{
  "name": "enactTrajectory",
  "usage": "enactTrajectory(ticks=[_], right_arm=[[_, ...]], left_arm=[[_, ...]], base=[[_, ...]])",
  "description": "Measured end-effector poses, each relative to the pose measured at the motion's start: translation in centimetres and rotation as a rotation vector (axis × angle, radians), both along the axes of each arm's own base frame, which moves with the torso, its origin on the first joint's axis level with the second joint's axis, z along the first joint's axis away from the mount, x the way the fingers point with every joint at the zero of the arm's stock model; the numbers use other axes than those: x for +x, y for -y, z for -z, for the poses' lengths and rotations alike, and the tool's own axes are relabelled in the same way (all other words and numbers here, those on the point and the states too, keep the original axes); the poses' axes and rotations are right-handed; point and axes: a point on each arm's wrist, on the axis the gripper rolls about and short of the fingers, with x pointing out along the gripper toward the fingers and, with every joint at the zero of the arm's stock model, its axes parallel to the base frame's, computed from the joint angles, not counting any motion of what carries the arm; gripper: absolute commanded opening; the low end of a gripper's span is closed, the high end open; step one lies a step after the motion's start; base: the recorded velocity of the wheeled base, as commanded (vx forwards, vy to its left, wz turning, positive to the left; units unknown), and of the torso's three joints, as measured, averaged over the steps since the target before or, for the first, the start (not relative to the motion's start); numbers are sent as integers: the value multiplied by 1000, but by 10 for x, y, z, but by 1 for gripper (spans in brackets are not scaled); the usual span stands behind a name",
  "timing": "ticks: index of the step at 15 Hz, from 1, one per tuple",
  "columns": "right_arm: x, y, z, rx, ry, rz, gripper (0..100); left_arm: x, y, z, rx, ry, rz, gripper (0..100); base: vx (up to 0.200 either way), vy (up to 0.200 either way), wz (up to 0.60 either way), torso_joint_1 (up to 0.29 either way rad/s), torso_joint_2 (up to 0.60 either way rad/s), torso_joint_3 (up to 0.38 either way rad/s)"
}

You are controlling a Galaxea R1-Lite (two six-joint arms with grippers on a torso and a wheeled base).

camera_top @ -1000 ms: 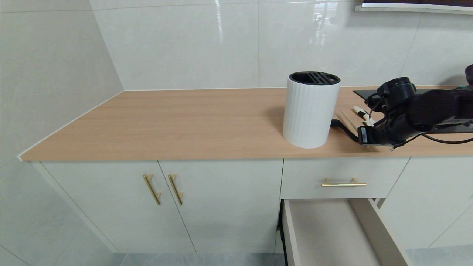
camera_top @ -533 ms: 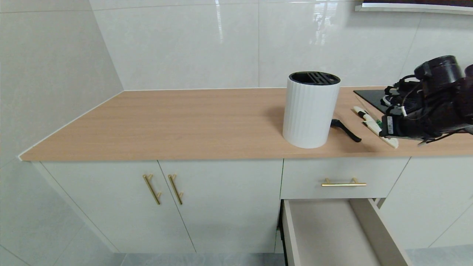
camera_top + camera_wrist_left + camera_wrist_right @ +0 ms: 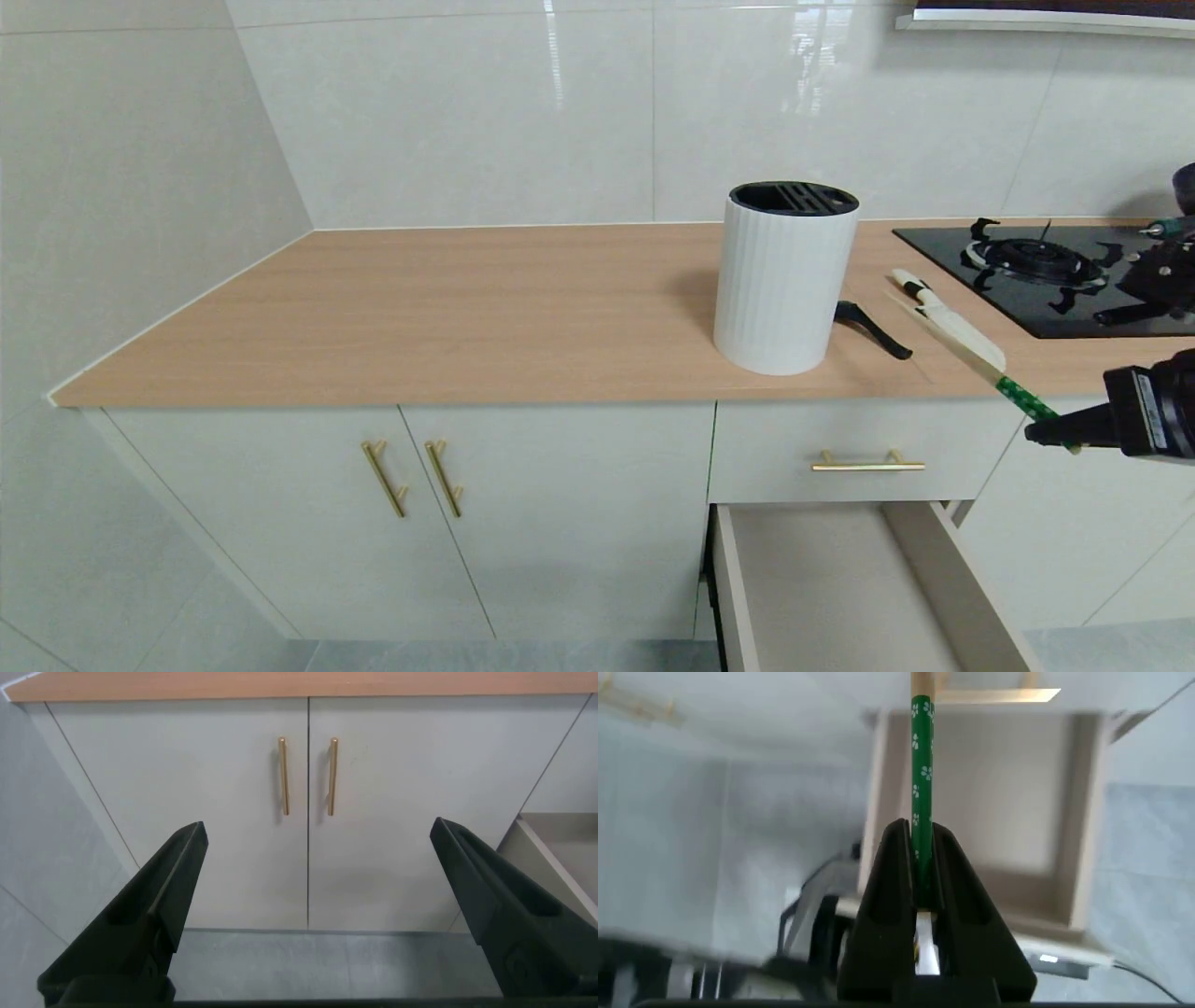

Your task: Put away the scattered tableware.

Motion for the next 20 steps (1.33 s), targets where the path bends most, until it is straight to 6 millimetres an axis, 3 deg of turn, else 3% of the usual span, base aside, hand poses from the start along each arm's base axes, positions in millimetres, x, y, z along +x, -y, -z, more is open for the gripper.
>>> enactTrajectory(ticks=[4, 8, 15, 20], right_arm=[[-37, -9, 14, -93, -53, -185, 0], [-44, -26, 35, -143, -189, -341, 0], [3, -55, 99, -311, -532, -358, 0], [49, -76, 138, -252, -714, -143, 0]], left_arm=[[0, 0, 0, 0, 0, 0, 100], [0, 0, 0, 0, 0, 0, 100], [0, 0, 0, 0, 0, 0, 100], [0, 0, 0, 0, 0, 0, 100]], base=[[0, 0, 0, 0, 0, 0], [0, 0, 0, 0, 0, 0], [0, 0, 0, 0, 0, 0], [0, 0, 0, 0, 0, 0]])
